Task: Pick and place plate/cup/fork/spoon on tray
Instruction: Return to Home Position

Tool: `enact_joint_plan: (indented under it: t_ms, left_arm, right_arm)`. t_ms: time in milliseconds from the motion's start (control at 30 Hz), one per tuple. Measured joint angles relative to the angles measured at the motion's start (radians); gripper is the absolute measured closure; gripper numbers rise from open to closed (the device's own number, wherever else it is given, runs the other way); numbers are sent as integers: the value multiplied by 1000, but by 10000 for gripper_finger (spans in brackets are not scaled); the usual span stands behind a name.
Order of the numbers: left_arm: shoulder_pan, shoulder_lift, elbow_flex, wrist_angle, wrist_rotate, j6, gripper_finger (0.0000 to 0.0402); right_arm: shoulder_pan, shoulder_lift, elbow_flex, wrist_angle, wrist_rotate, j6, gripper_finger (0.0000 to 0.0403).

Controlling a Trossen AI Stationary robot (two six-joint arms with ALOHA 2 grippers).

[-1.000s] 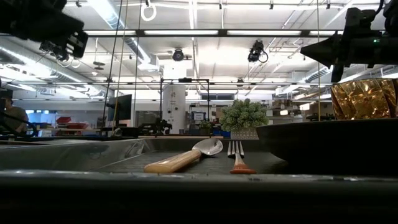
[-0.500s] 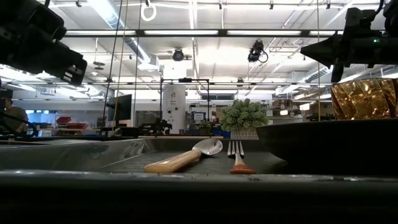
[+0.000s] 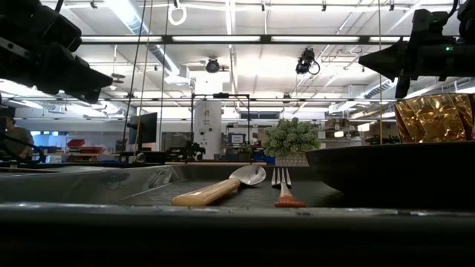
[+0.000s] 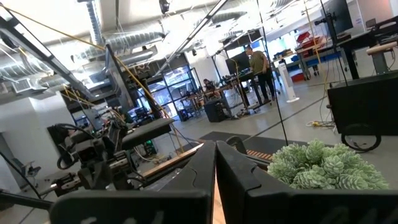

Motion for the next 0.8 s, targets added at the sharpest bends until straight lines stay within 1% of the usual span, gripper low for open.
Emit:
enact_joint_plan:
  t_ms: [67,167,267,367,600,800]
  left_arm:
    - [8,-23,0,-31,3,13,390]
    - [42,-92,0,-94,1,62,390]
    - [77,-154,0,-104,4,116,390]
    - [123,-203,0,-106,4,126,390]
    - [216,-234,0,-103,4,125,390]
    - [218,-273,-1,-88,2,125,390]
  right_arm:
    - [0,0,0,0,0,0,384]
    - [0,0,0,0,0,0,384]
    - [0,0,0,0,0,0,384]
    - [0,0,0,0,0,0,384]
    - [0,0,0,0,0,0,384]
    - [0,0,0,0,0,0,384]
